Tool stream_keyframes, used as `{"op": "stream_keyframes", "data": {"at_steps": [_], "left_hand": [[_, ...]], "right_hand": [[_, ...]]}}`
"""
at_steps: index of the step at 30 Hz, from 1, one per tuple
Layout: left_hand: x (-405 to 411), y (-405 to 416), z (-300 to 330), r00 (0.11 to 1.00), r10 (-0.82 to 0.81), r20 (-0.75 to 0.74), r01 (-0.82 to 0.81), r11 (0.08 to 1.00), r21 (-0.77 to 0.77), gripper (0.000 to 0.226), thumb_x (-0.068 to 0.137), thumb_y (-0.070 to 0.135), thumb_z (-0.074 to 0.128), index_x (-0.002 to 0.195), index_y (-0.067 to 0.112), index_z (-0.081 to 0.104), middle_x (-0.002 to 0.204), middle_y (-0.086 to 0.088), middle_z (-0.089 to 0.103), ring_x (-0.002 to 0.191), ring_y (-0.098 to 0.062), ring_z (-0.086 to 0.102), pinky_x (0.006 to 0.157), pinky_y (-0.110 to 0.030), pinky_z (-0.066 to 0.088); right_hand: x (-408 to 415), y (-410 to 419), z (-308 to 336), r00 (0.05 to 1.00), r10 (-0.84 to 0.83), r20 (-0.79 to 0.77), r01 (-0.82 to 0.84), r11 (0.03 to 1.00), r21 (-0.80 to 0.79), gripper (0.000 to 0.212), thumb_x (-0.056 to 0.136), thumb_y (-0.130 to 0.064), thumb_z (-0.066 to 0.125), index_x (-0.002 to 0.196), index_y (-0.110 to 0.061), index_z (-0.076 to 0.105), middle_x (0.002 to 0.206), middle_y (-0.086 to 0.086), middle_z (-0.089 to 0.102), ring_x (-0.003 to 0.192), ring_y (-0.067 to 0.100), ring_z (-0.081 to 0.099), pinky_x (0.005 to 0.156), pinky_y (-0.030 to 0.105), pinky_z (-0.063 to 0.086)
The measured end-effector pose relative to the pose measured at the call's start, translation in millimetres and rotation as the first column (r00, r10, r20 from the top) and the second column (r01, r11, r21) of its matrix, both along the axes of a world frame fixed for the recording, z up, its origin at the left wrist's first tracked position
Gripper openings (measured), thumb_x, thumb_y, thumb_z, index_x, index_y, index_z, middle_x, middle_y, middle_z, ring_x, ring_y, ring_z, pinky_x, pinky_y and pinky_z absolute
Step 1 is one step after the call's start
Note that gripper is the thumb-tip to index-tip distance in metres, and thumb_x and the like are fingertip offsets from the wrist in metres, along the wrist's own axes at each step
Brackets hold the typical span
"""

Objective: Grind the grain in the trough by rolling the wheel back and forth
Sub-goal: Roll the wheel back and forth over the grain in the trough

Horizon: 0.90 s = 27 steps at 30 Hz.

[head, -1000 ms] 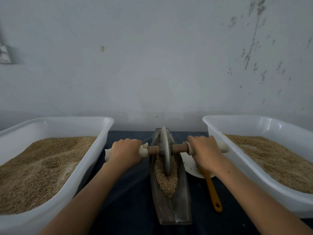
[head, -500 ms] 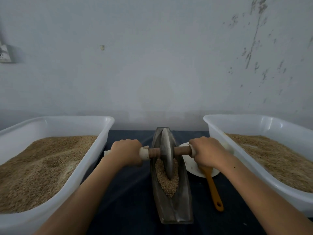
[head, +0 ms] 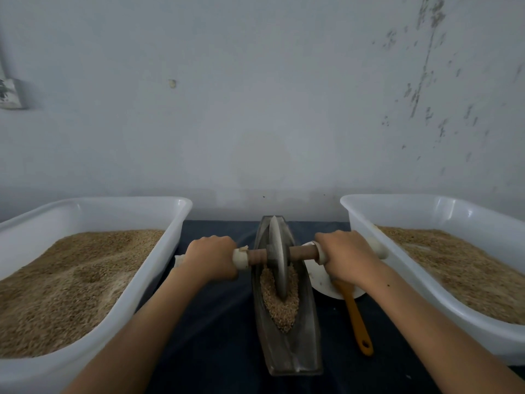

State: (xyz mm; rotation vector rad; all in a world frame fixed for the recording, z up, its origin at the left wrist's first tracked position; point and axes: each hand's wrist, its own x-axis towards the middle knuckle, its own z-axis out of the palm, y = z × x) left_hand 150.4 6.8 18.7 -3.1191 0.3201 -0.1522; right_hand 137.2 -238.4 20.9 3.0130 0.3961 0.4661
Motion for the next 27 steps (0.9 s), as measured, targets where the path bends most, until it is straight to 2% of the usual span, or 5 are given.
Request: {"op": "stream_keyframes", "data": {"at_steps": [3,7,16,23,27], "left_hand": [[2.0,0.5,1.6,0.997,0.005,-0.082,-0.005,1.000,-0.003,0.034,0.075,0.036,0.072,0.104,0.023,0.062,0.089,0.005,0.061,0.086,-0.016,0.060,0.078,-0.031,0.049],[1.5,0.8,2.0,0.998,-0.004,-0.069,0.003,1.000,-0.005,0.030,0.076,0.035,0.071,0.103,0.023,0.062,0.091,0.004,0.063,0.088,-0.016,0.062,0.082,-0.033,0.050],[-2.4,-5.3,-2.6,0.976,-0.005,0.217,0.002,1.000,0.011,0.015,0.083,0.036,0.061,0.091,0.027,0.052,0.093,0.006,0.062,0.086,-0.016,0.059,0.070,-0.028,0.040],[-1.4,0.1,1.2,0.999,0.019,-0.037,-0.019,1.000,-0.002,0.030,0.078,0.035,0.069,0.103,0.023,0.060,0.090,0.005,0.060,0.084,-0.015,0.058,0.076,-0.029,0.046],[-1.1,0.0,4.4,0.995,0.007,-0.101,-0.007,1.000,0.004,0.036,0.076,0.035,0.071,0.108,0.022,0.060,0.092,0.004,0.061,0.089,-0.017,0.061,0.082,-0.032,0.050]], "right_hand": [[-2.3,0.2,5.4,0.999,-0.005,-0.054,0.004,1.000,-0.011,0.020,0.085,-0.016,0.059,0.087,-0.028,0.043,0.083,-0.007,0.050,0.079,0.013,0.049,0.076,0.028,0.038],[-2.5,-0.3,7.3,0.994,-0.007,-0.109,0.008,1.000,0.015,0.021,0.085,-0.016,0.059,0.083,-0.030,0.044,0.080,-0.009,0.050,0.078,0.012,0.051,0.077,0.028,0.041],[0.5,-0.9,-1.9,1.000,-0.010,-0.029,0.011,1.000,0.026,0.021,0.089,-0.019,0.058,0.094,-0.029,0.040,0.100,-0.006,0.060,0.097,0.017,0.057,0.096,0.036,0.038],[0.5,-1.5,0.7,1.000,0.022,0.016,-0.022,1.000,-0.009,0.020,0.085,-0.017,0.057,0.087,-0.030,0.042,0.083,-0.009,0.050,0.080,0.014,0.051,0.076,0.028,0.033],[1.2,-4.0,6.5,0.995,0.006,-0.098,-0.006,1.000,0.006,0.020,0.082,-0.017,0.059,0.082,-0.031,0.045,0.077,-0.010,0.050,0.076,0.012,0.053,0.070,0.026,0.039]]}}
